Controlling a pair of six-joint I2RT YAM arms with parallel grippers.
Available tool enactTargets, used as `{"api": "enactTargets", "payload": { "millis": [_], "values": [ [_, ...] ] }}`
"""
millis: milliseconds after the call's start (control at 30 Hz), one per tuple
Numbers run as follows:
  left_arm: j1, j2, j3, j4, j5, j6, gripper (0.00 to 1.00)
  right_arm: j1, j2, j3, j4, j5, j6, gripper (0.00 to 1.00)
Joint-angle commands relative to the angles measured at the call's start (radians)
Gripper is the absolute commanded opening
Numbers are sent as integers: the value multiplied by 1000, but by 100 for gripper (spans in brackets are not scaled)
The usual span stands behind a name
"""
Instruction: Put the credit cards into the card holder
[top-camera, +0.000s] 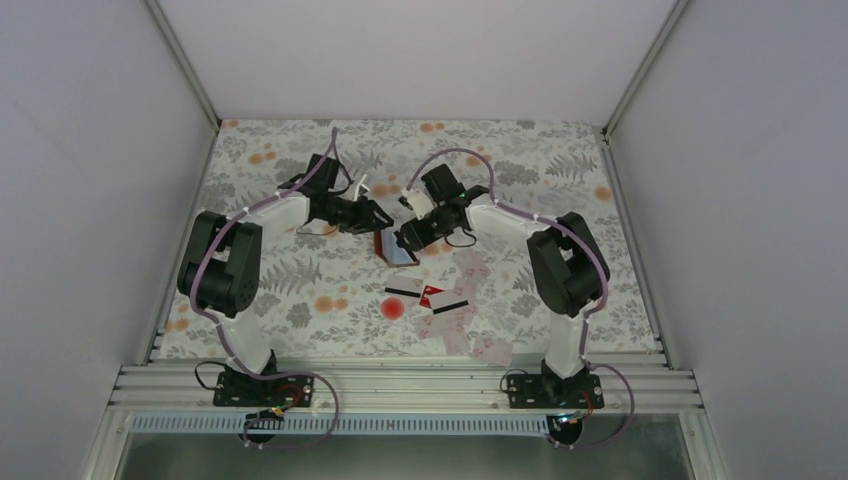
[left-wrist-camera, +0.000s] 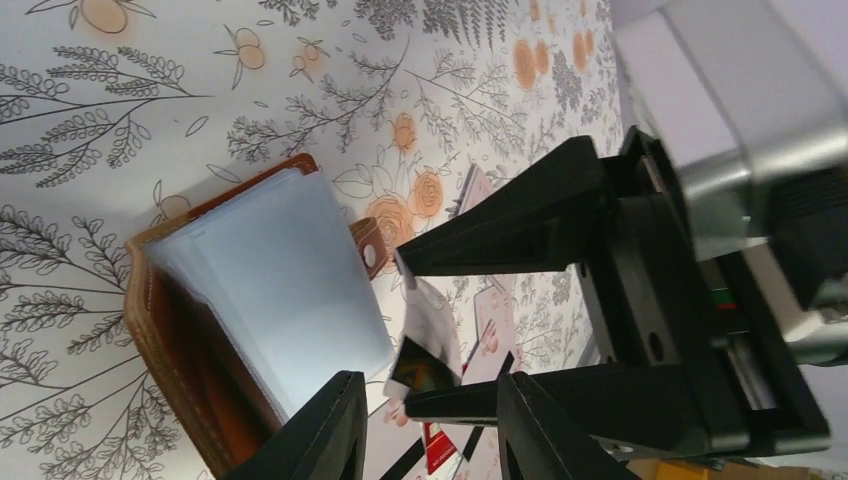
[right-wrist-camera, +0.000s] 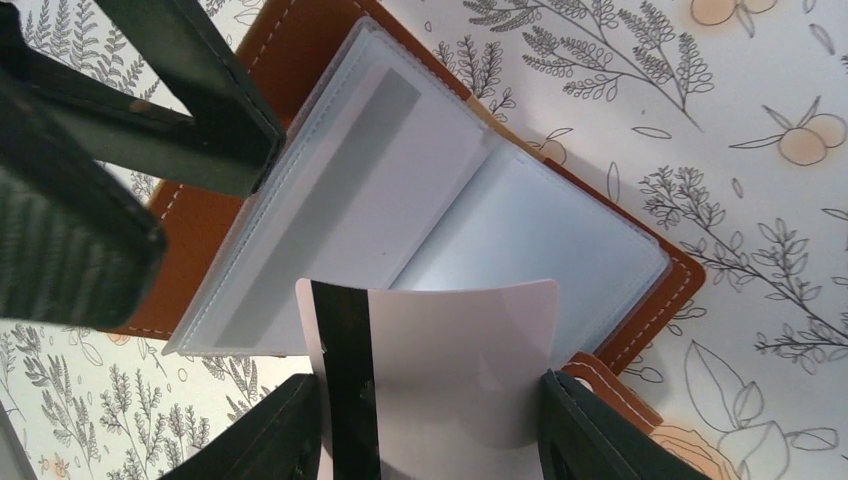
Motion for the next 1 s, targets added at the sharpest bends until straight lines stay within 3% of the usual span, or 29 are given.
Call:
{"api": "enactTargets", "payload": {
  "millis": [0,967],
  "values": [
    [6,-3,-9,34,52,3,35,15,22,33,27,-42,10,52],
    [7,29,0,-23,11,19,32,18,23,66,94,-80,60,52]
  ]
}}
